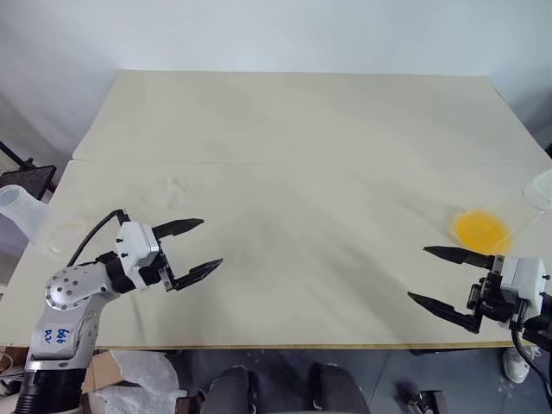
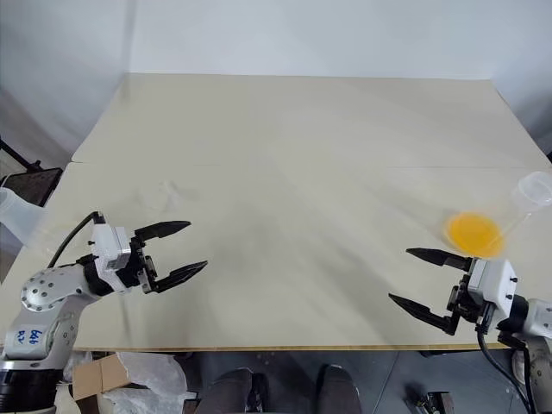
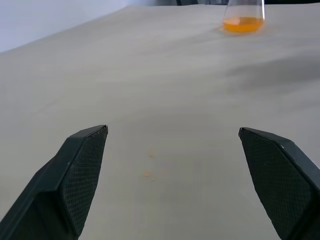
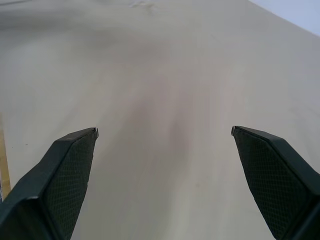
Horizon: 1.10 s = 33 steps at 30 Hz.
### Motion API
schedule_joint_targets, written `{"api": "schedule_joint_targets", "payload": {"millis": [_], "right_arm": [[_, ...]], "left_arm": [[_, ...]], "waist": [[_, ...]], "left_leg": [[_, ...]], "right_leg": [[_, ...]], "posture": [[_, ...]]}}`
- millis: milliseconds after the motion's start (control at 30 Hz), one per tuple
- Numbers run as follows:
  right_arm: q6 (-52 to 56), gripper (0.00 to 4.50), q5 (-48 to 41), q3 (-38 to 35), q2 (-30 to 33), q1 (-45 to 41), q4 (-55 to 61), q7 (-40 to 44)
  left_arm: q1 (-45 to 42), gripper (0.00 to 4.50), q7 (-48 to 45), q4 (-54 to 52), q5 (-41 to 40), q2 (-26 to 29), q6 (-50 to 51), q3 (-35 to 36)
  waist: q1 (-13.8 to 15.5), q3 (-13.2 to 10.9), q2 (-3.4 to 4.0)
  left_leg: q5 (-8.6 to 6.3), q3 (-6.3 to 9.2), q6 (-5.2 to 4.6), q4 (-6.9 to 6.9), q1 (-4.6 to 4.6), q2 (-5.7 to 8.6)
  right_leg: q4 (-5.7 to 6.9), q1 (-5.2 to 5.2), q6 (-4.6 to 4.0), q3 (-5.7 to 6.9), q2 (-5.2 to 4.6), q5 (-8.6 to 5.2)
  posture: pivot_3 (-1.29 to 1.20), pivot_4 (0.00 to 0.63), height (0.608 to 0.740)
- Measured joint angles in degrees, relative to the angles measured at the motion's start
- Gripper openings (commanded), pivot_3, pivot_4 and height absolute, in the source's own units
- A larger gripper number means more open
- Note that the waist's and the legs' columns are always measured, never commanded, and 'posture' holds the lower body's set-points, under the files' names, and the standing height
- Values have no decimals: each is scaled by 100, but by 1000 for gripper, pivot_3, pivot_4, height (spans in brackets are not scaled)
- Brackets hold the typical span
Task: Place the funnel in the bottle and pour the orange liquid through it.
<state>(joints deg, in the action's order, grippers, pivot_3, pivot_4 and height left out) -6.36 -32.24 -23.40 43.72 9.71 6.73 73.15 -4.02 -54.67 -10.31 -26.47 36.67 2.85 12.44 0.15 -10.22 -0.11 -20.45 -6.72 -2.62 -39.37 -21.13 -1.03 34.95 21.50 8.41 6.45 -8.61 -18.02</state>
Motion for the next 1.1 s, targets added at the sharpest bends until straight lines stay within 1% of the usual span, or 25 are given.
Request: {"api": "schedule_joint_targets", "payload": {"millis": [200,267,467,567,667,767,967,1100], "right_arm": [[-104,4500,39,122,-44,-222,-169,4],[-109,4500,54,274,-109,-408,-255,4],[-48,4500,66,846,-466,-903,-245,-65],[34,4500,64,1166,-673,-1125,-184,-147],[155,4500,63,1528,-936,-1447,-1,-256],[394,4500,-14,1741,-1051,-1798,177,-356],[715,4500,-109,2069,-1176,-2034,515,-459],[763,4500,-104,2069,-1200,-1988,548,-526]], "left_arm": [[-9,4476,20,181,48,5,-97,40],[85,4476,112,210,-23,-67,-107,194],[853,4476,950,471,-54,-668,-304,1095],[1355,4476,1551,477,-48,-1042,-434,1669],[1785,4476,2359,474,-122,-1578,-574,2428],[2016,4476,2844,486,-298,-1861,-624,2917],[1875,4476,3483,727,-733,-2028,-565,3373],[1641,4476,3587,819,-905,-1842,-376,3383]], "waist": [[-8,0,0],[-14,0,0],[-38,1,1],[-30,1,-1],[-24,1,-1],[2,2,-4],[18,8,-14],[-2,9,-15]], "left_leg": [[0,0,0,-2,0,-1],[0,1,0,-2,1,-2],[0,2,1,-2,0,-8],[-1,4,0,-6,-1,-7],[-1,8,0,-9,-2,-8],[-3,17,0,-16,-4,-6],[-9,31,5,-19,-7,-4],[-10,31,5,-18,-8,0]], "right_leg": [[0,0,0,1,0,0],[2,0,0,1,0,0],[1,1,0,4,2,0],[3,0,0,3,-3,0],[3,-1,0,4,-8,0],[5,-3,0,7,-15,0],[7,-5,-2,7,-22,0],[11,-5,-2,22,-21,1]], "posture": [[0,150,740],[0,150,740],[0,150,740],[0,150,740],[0,150,740],[0,150,740],[0,150,740],[0,150,740]]}}
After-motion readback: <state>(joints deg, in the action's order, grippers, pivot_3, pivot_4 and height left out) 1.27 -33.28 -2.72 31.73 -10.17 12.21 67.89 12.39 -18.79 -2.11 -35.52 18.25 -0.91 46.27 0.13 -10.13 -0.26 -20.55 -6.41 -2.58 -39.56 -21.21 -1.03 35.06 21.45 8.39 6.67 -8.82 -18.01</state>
